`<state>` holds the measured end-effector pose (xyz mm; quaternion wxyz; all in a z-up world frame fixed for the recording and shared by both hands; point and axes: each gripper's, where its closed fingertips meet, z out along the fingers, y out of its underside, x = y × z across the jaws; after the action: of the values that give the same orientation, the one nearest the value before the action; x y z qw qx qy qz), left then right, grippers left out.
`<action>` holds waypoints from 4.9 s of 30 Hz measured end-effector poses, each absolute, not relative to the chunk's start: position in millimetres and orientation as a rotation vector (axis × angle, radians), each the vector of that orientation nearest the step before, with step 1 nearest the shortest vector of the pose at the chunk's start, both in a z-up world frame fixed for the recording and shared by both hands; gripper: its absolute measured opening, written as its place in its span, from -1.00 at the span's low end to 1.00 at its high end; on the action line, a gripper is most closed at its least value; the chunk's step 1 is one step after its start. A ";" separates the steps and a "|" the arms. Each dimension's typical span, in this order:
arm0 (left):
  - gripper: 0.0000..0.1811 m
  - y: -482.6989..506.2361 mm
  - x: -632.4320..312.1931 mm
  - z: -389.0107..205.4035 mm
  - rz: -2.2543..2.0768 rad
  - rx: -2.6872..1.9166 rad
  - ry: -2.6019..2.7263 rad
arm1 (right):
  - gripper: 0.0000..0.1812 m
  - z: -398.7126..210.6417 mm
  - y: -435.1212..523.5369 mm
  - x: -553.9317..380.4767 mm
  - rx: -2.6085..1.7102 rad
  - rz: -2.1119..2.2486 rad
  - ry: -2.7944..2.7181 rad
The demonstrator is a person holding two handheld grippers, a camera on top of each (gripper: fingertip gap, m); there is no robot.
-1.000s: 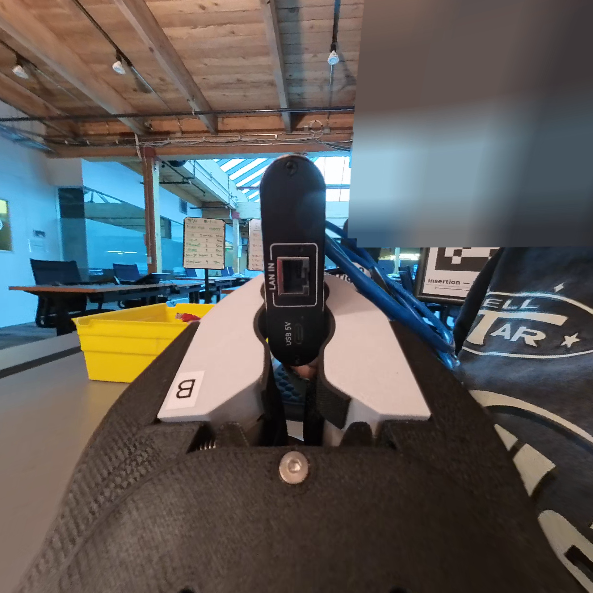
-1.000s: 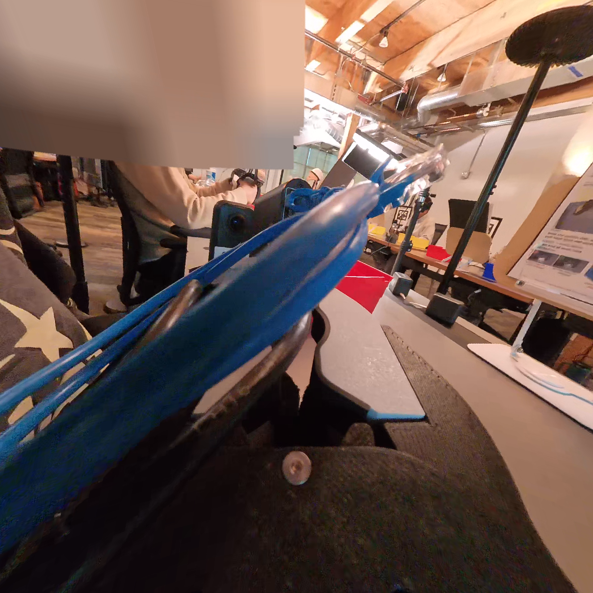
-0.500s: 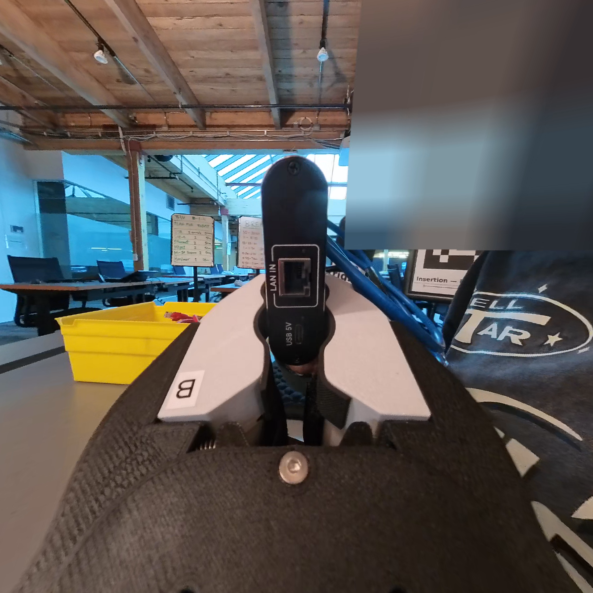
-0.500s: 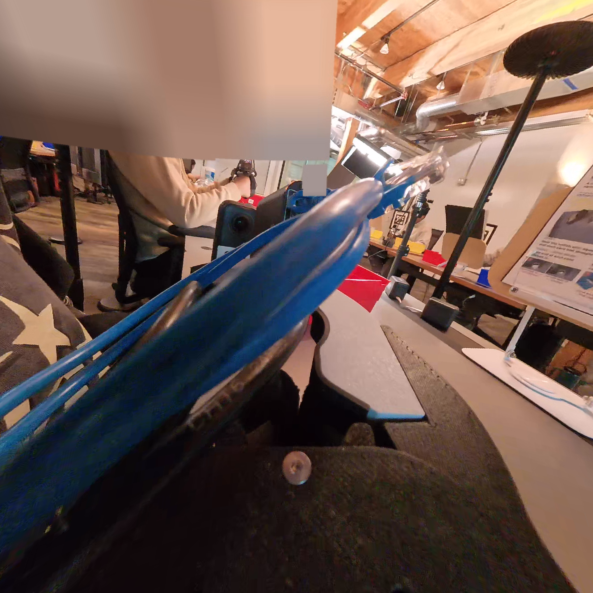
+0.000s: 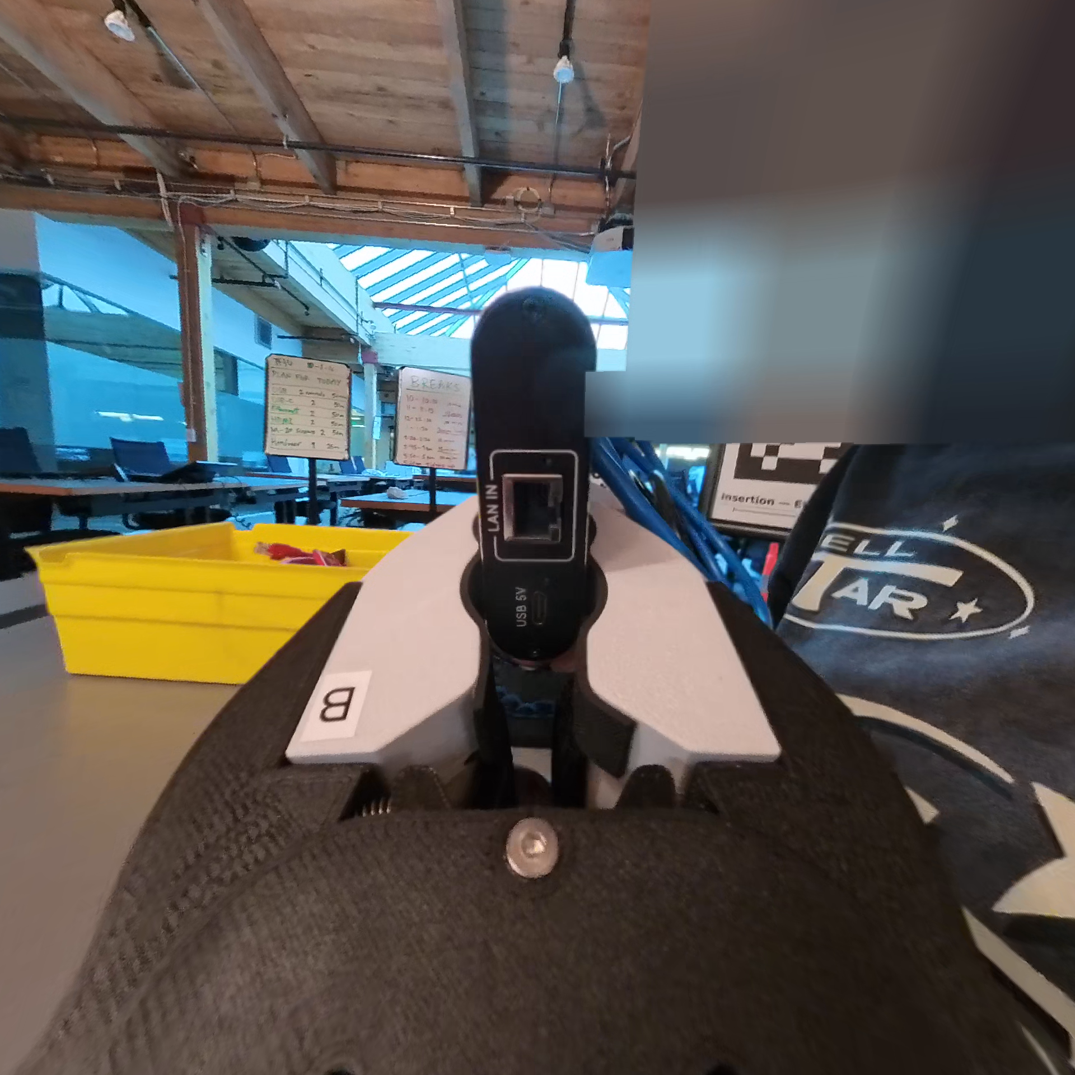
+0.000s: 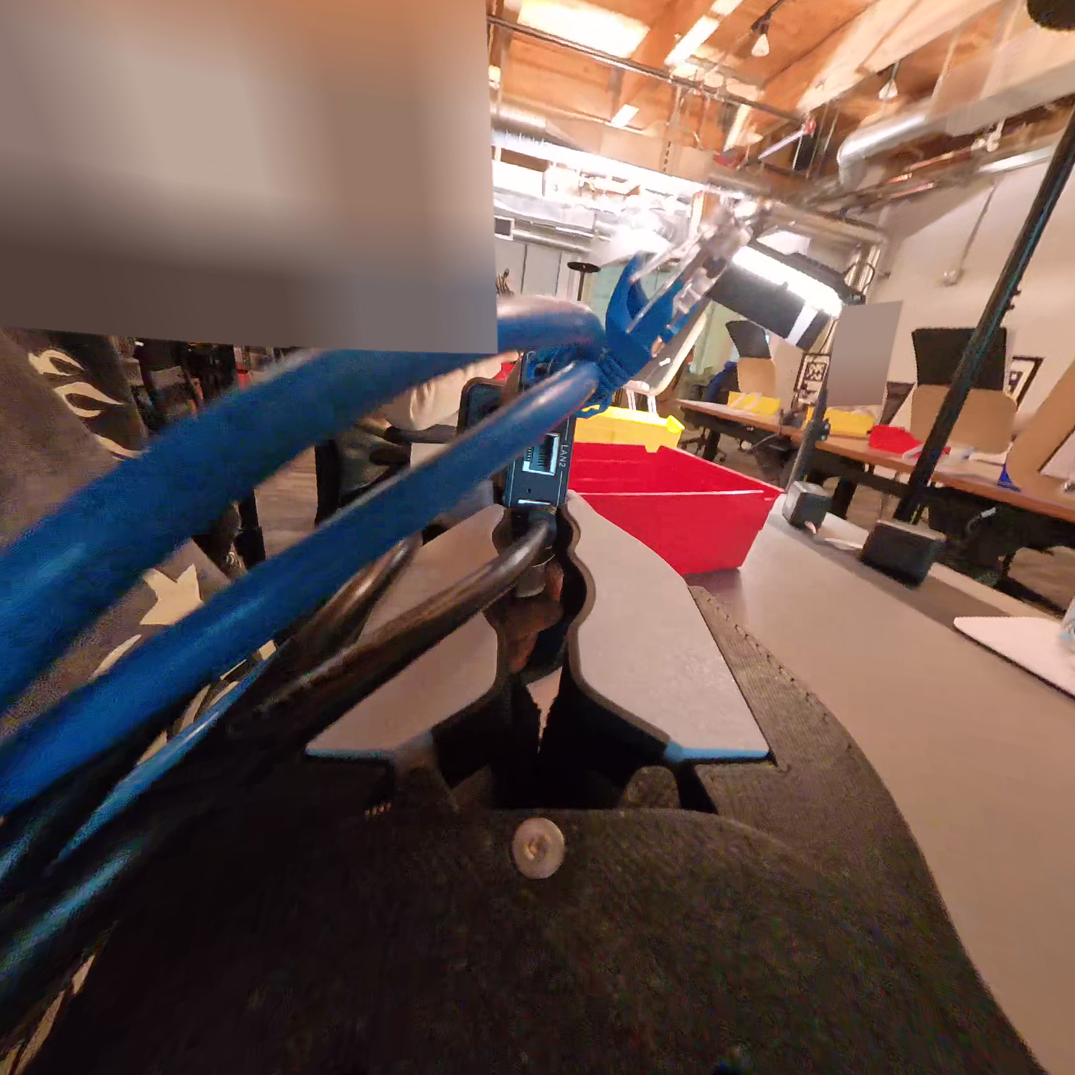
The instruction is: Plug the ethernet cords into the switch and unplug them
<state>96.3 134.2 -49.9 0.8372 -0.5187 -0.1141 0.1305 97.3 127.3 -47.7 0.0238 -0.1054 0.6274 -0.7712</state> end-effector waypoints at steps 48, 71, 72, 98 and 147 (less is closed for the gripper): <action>-0.37 128.1 77.7 -53.8 0.291 -1.028 -0.364 | -0.94 -49.2 149.5 31.4 0.255 -2.215 1.101; -0.66 143.5 60.8 -86.6 0.457 -1.305 -0.453 | -0.96 -52.1 139.6 43.8 0.218 -2.150 1.160; -0.66 143.4 60.0 -88.3 0.429 -1.308 -0.470 | -0.96 -52.9 138.7 43.2 0.224 -2.159 1.179; -0.70 112.2 80.2 -45.2 0.076 -0.922 -0.396 | -0.84 -81.3 124.7 88.3 -0.219 -2.119 1.947; -0.72 146.0 110.7 -91.2 0.166 -1.227 -0.401 | -0.79 -97.4 148.8 112.3 -0.422 -2.148 2.050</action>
<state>110.7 146.0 -91.2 0.7958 -0.5709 -0.1866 0.0773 112.3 148.8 -97.4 0.0711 -0.1403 0.6817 -0.7145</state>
